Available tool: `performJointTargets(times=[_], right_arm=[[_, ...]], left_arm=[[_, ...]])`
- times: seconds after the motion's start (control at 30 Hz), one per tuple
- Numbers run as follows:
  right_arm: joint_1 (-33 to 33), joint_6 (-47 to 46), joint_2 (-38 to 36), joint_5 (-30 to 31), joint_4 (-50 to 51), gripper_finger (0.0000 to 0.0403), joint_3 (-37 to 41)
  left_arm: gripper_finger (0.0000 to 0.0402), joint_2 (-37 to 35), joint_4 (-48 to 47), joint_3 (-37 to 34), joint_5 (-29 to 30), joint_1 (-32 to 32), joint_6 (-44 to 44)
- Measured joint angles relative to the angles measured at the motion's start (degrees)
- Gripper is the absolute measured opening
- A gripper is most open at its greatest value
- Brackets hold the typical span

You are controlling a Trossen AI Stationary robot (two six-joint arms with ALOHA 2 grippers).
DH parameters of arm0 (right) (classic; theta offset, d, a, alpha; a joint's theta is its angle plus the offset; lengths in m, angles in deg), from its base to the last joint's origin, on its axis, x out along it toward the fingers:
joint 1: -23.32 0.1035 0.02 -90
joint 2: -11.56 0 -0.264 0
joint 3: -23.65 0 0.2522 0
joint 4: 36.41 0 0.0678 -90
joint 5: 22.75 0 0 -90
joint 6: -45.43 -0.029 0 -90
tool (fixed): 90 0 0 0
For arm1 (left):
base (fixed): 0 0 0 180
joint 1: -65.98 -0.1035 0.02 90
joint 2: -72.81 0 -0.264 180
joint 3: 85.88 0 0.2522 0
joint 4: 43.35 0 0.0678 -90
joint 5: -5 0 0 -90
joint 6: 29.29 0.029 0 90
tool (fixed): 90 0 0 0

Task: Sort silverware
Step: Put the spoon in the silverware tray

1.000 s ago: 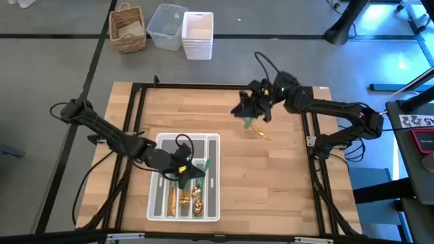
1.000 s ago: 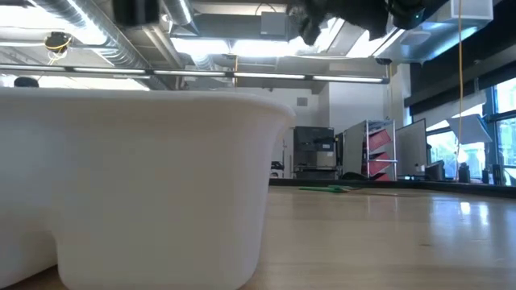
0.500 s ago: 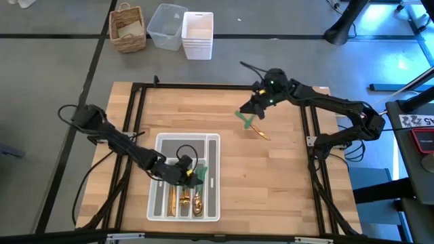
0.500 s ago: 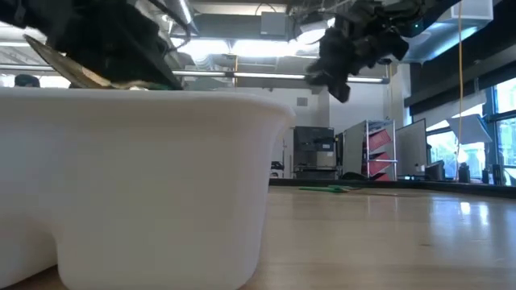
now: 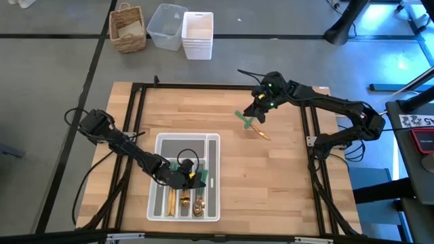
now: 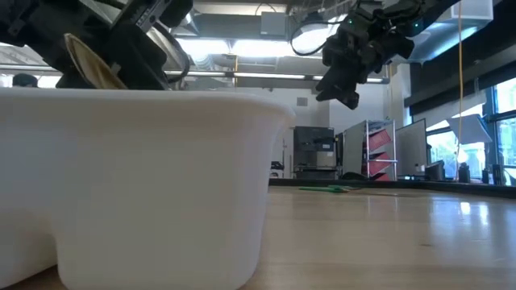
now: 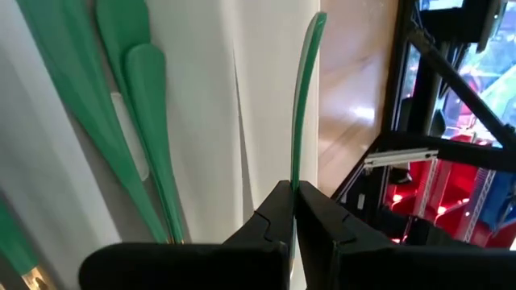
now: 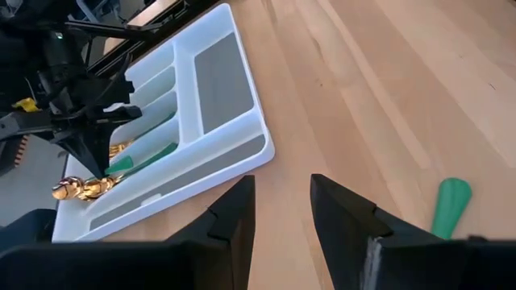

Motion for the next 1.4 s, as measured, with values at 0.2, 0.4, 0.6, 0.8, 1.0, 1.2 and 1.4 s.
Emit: performJointTargets(times=[0.2, 0.4, 0.6, 0.8, 1.0, 1.2, 1.4], right_arm=[[0.0, 0.29, 0.0, 0.59, 0.48, 0.0122, 0.0], [0.0, 1.22, 0.0, 0.59, 0.53, 0.0122, 0.0], [0.0, 1.67, 0.01, 0.59, 1.02, 0.0122, 0.0], [0.0, 1.71, 0.02, 0.62, 2.15, 0.0122, 0.0], [0.02, 1.73, 0.02, 0.71, 2.1, 0.0122, 0.0], [0.07, 2.12, 0.02, 1.56, 2.1, 0.0122, 0.0], [0.07, 3.05, 0.02, 1.64, 2.08, 0.0122, 0.0]], left_arm=[[0.0, -0.59, 1.01, -0.01, 0.98, 0.02, -1.78], [0.0, -0.66, 0.36, 1.16, 0.87, 0.04, -2.62], [0.0, -3.96, -5.22, 1.21, 1.73, -0.11, -3.35], [0.0, -9.23, -17.73, 3.56, 4.34, -0.15, -2.69], [0.0, -7.38, -24.38, 5.75, 3.37, -0.02, -7.78], [0.0, -4.69, -24.49, 6.23, -0.52, 0.0, -10.89], [0.0004, -2.85, -24.54, 6.23, -2.86, -0.09, -11.27]])
